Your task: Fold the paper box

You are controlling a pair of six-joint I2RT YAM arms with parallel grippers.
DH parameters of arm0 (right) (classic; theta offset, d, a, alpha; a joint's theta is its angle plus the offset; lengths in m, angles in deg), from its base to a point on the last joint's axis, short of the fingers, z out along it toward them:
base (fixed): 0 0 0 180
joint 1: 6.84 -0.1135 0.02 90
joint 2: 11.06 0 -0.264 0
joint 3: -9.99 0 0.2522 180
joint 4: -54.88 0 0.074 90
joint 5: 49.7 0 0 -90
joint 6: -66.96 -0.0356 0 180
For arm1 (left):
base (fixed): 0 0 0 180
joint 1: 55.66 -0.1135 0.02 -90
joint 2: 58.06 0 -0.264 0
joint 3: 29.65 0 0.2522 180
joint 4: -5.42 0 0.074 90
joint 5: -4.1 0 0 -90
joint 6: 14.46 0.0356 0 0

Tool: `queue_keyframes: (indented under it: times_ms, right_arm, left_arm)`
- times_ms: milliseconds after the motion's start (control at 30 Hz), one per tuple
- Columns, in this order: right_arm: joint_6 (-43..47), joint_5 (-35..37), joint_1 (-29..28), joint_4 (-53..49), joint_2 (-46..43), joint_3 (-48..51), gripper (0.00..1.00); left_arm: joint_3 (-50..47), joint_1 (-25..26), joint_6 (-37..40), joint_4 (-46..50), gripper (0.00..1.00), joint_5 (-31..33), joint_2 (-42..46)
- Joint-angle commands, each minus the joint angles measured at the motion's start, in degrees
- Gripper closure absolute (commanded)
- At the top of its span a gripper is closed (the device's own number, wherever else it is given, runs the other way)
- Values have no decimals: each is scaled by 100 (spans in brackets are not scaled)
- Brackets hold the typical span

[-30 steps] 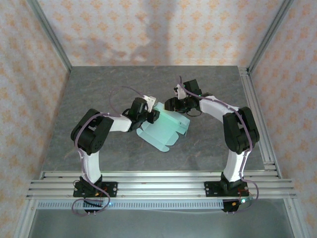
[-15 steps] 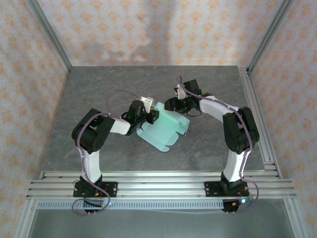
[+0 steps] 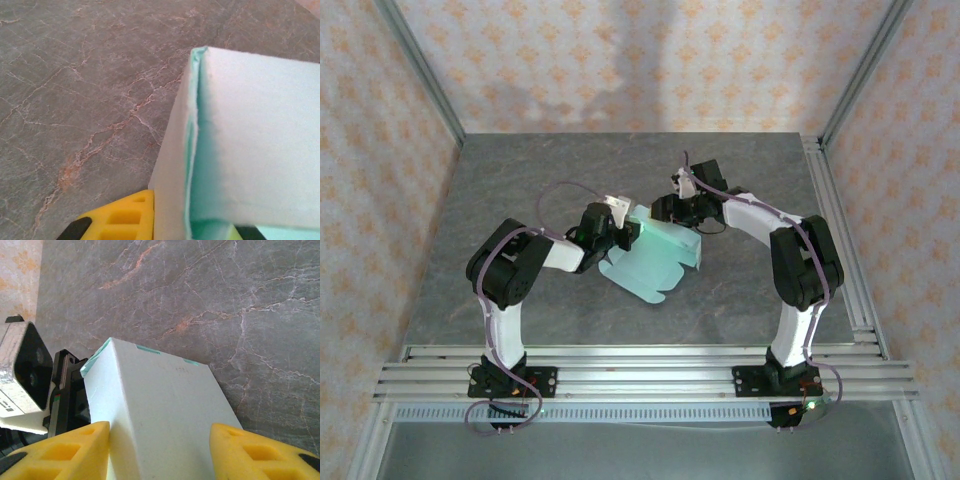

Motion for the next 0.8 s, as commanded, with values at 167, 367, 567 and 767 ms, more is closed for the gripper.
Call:
queue_keyframes:
  times_ms: [167,367,567,767]
  right_arm:
    - [-291,400,54,18,-694,278,44]
    - [-995,642,494,751,-1219,740,44]
    - [-1008,217,643,796,-1125,774,44]
    - [-1091,-215,648,987,-884,819,45]
  left_arm:
    - [182,-80,-99,357,100,-188,379]
    - [247,-98,-37,513,100,-655,606]
    - [309,-98,-126,490,100,-949,662]
    - [355,-97,-222,486,100,-1450,881]
